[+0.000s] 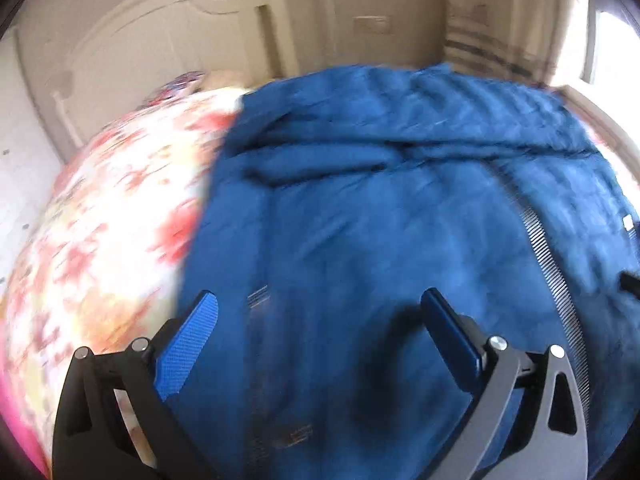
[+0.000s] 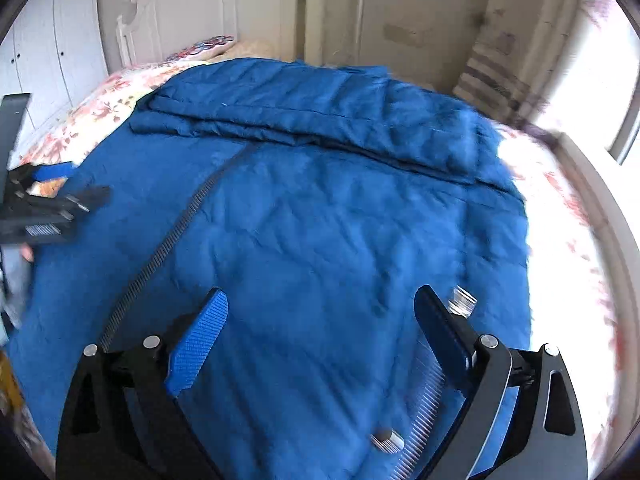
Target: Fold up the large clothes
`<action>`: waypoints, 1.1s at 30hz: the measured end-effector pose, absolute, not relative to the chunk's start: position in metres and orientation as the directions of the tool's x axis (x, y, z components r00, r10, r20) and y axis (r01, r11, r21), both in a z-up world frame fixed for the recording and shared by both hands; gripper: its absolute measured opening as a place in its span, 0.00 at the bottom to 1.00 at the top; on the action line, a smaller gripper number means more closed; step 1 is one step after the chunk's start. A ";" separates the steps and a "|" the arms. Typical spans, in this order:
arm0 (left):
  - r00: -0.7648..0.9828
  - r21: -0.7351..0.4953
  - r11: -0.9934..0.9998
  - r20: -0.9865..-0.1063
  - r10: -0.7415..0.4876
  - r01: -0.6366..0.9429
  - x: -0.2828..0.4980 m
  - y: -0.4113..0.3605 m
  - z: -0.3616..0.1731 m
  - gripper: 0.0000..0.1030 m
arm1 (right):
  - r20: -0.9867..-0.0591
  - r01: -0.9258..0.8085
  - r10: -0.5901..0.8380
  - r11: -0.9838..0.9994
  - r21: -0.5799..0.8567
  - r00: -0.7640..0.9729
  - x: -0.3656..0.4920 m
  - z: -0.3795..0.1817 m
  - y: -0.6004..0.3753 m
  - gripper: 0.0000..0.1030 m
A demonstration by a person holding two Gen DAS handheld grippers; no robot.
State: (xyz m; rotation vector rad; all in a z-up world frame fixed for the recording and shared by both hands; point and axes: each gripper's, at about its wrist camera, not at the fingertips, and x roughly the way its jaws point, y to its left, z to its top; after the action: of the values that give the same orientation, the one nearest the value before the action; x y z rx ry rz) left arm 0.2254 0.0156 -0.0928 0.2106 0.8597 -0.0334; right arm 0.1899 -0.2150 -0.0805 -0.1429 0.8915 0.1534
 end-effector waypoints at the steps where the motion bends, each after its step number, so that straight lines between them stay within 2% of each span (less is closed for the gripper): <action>1: 0.629 0.158 0.982 -0.775 0.061 0.100 0.225 0.027 -0.098 0.98 | -0.799 -0.180 0.032 0.979 -0.096 0.600 0.185 -0.088 -0.221 0.88; 4: 0.585 0.052 0.998 -0.810 0.028 0.026 0.233 0.056 -0.100 0.98 | -0.812 -0.153 0.095 0.988 0.007 0.576 0.179 -0.099 -0.245 0.88; 7: 0.629 0.083 0.997 -0.775 0.059 0.009 0.220 0.052 -0.090 0.97 | -0.783 -0.112 0.023 0.992 -0.059 0.621 0.169 -0.087 -0.238 0.88; 11: 0.689 0.056 0.979 -0.719 -0.096 0.194 0.177 0.017 -0.071 0.98 | -0.729 -0.284 0.199 0.959 0.007 0.654 0.136 -0.071 -0.207 0.88; 13: 0.674 0.140 0.945 -0.731 -0.104 0.297 0.160 -0.012 -0.081 0.98 | -0.759 -0.365 0.204 0.930 -0.049 0.619 0.126 -0.083 -0.186 0.88; 15: 0.663 0.263 0.906 -0.749 -0.025 0.332 0.156 -0.034 -0.101 0.98 | -0.786 -0.375 0.167 0.923 -0.088 0.595 0.129 -0.098 -0.175 0.89; 17: 0.668 0.285 0.902 -0.744 -0.006 0.325 0.155 -0.037 -0.098 0.98 | -0.795 -0.364 0.173 0.929 -0.065 0.582 0.134 -0.097 -0.176 0.89; 20: 0.633 0.205 0.933 -0.774 -0.030 0.295 0.162 -0.022 -0.096 0.98 | -0.800 -0.332 0.155 0.942 -0.058 0.579 0.132 -0.090 -0.182 0.89; 23: 0.644 0.135 0.961 -0.763 -0.054 0.241 0.156 0.005 -0.091 0.98 | -0.770 -0.283 0.155 0.959 -0.034 0.619 0.120 -0.075 -0.202 0.89; 26: 0.644 0.125 0.974 -0.765 -0.027 0.189 0.144 0.031 -0.097 0.98 | -0.742 -0.262 0.197 0.965 0.030 0.641 0.101 -0.064 -0.224 0.89; 28: 0.624 0.132 0.976 -0.781 -0.005 0.172 0.140 0.041 -0.108 0.98 | -0.766 -0.253 0.178 0.967 0.021 0.618 0.095 -0.075 -0.230 0.89; 30: 0.622 0.080 0.983 -0.782 -0.040 0.164 0.136 0.050 -0.110 0.98 | -0.810 -0.228 0.133 0.974 -0.002 0.571 0.094 -0.101 -0.233 0.90; 33: 0.624 0.101 0.984 -0.781 -0.013 0.148 0.130 0.045 -0.101 0.97 | -0.790 -0.191 0.129 0.981 0.016 0.600 0.087 -0.100 -0.234 0.90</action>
State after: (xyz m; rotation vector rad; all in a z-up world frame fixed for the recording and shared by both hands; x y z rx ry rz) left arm 0.1296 0.0454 -0.1008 0.1616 0.8934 -0.0931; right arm 0.0865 -0.2338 -0.0998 -0.0726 0.9088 0.1858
